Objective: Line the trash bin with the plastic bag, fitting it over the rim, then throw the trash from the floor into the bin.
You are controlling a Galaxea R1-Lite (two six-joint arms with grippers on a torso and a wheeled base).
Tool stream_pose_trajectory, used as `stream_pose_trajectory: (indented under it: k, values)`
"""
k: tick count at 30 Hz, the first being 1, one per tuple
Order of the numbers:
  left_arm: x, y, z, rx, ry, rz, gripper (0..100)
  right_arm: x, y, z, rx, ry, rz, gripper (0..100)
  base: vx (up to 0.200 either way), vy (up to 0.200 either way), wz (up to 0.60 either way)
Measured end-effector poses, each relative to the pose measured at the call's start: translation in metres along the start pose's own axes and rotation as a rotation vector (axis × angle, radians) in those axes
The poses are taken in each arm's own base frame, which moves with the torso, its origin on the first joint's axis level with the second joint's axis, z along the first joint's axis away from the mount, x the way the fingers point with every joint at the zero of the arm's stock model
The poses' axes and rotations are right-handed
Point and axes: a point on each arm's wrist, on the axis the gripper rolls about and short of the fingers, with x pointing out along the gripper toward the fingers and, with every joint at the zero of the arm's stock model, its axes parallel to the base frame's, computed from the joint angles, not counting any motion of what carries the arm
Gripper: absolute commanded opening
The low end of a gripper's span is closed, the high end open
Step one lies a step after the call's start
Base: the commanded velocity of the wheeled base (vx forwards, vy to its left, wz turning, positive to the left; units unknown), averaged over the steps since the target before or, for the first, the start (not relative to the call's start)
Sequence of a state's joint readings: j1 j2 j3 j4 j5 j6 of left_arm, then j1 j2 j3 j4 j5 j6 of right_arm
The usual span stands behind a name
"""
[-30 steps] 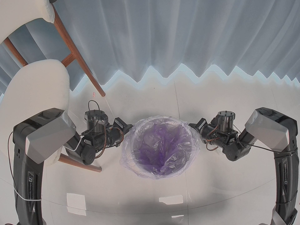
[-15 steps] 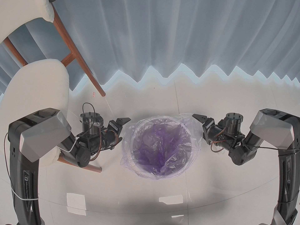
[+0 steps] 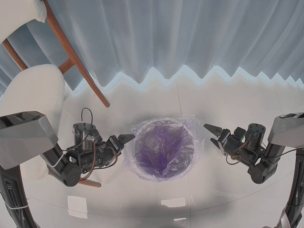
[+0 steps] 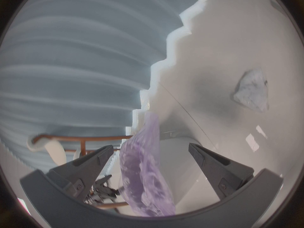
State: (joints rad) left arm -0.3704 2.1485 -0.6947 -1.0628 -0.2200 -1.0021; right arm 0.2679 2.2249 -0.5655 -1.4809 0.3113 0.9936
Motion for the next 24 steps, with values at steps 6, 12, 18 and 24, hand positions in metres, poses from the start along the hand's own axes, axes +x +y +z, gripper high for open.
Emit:
stream_pose_trajectory:
  k: [6,12,18,24]
  values:
    - [-0.003,0.005,-0.015,0.093,-0.021,-0.045,100,-0.011,-0.006,-0.018,-0.111,0.055,-0.005,100,0.000,0.000,0.00]
    - [0.000,0.016,-0.033,0.116,0.001,-0.027,100,-0.011,-0.011,-0.025,-0.115,0.084,-0.021,100,0.000,0.000,0.00]
    - [0.001,0.020,-0.038,0.116,-0.015,0.009,100,-0.004,-0.009,-0.024,-0.140,0.074,0.003,100,0.000,0.000,0.00]
    - [0.001,0.021,-0.038,0.114,-0.050,0.035,0,0.000,-0.008,-0.027,-0.149,0.080,0.009,0,0.000,0.000,0.00]
